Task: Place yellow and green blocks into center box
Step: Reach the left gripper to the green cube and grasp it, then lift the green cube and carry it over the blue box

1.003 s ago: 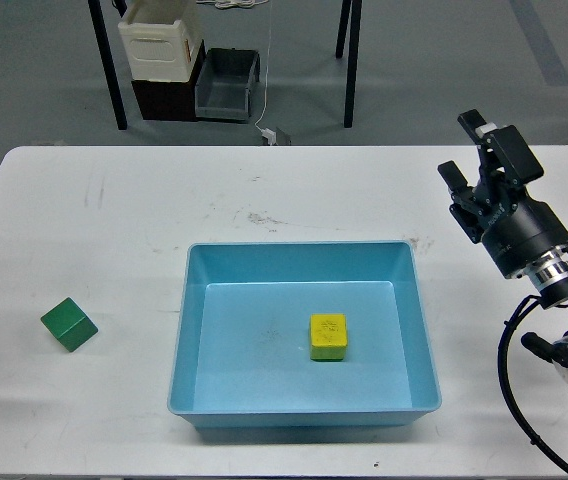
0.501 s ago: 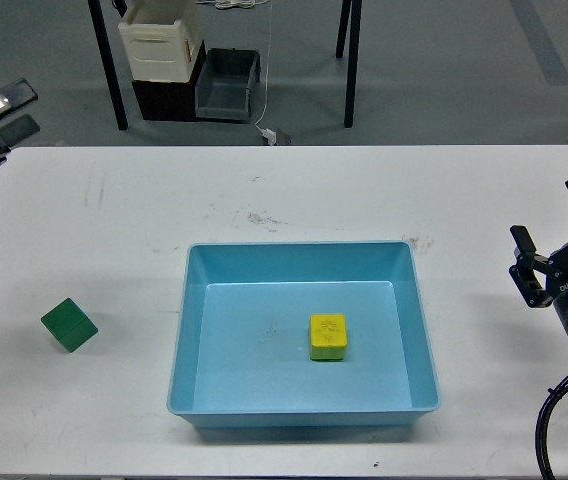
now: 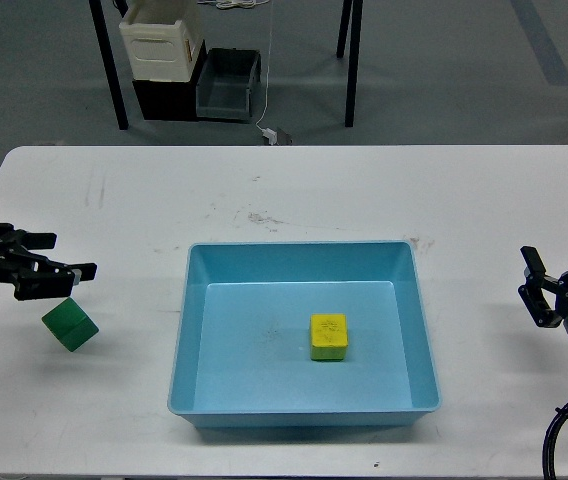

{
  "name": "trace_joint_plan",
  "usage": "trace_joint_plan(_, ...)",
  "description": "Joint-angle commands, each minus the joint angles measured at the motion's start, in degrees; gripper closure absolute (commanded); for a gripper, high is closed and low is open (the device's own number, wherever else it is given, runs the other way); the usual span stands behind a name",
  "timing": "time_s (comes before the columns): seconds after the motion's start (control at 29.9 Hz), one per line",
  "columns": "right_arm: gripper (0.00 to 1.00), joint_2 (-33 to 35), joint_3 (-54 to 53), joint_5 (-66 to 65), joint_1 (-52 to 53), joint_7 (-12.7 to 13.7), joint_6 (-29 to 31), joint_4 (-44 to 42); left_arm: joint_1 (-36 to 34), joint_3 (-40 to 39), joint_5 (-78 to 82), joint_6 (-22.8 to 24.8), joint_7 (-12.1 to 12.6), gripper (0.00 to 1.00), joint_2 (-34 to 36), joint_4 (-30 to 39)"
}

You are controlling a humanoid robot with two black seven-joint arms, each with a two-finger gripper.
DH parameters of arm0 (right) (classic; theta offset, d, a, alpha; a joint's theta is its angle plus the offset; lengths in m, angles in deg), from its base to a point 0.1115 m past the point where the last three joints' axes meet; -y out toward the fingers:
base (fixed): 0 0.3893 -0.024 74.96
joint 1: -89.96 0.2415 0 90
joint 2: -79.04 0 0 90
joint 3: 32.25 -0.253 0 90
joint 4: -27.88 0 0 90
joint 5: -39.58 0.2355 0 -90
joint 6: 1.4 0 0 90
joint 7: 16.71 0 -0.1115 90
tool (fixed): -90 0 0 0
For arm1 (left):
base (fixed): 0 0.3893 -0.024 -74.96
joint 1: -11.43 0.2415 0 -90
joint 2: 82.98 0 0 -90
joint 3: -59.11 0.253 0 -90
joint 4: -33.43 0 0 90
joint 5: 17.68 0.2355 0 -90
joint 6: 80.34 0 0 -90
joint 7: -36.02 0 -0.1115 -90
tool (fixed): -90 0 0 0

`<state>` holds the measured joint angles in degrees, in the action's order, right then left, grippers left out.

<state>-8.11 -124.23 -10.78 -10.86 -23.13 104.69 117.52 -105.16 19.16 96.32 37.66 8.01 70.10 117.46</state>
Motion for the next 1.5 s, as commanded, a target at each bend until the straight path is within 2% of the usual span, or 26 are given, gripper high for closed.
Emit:
trace_joint_plan(0.0, 0.01, 0.05, -0.04, 0.00, -0.08, -0.08, 0.00, -0.08, -6.10, 10.67, 1.23, -0.01, 0.01, 0.00, 0.46, -0.61)
trace_joint_plan(0.13, 0.01, 0.14, -0.13, 0.00, -0.08, -0.08, 0.00, -0.09, -10.06, 16.04, 3.68, -0.01, 0.01, 0.00, 0.20, -1.31)
trace_joint_plan(0.33, 0.01, 0.14, -0.39, 0.00, -0.08, -0.08, -0.09, -0.09, -10.86, 18.85, 7.29, -0.01, 0.01, 0.00, -1.55, -3.25)
trace_joint_plan(0.53, 0.01, 0.14, -0.39, 0.00, -0.08, -0.08, -0.09, -0.09, -10.95, 19.30, 11.00, -0.01, 0.01, 0.00, -2.70, -7.20)
trace_joint_plan(1.07, 0.01, 0.05, -0.39, 0.00, -0.51, -0.17, -0.27, -0.09, -10.95, 20.53, 11.00, -0.01, 0.01, 0.03, -7.71, -10.63)
trace_joint_plan(1.1, 0.01, 0.05, -0.39, 0.00, -0.51, -0.17, -0.27, -0.09, -10.95, 20.79, 11.00, -0.01, 0.01, 0.05, -7.71, -10.81)
trace_joint_plan(1.24, 0.01, 0.14, -0.39, 0.00, -0.51, -0.26, -0.35, -0.17, -10.95, 21.41, 11.00, -0.01, 0.01, 0.28, -7.71, -10.90)
trace_joint_plan(1.47, 0.01, 0.05, -0.30, 0.00, -0.51, -0.26, -0.35, -0.61, -10.95, 21.50, 11.00, -0.01, 0.01, 0.58, -7.62, -10.90)
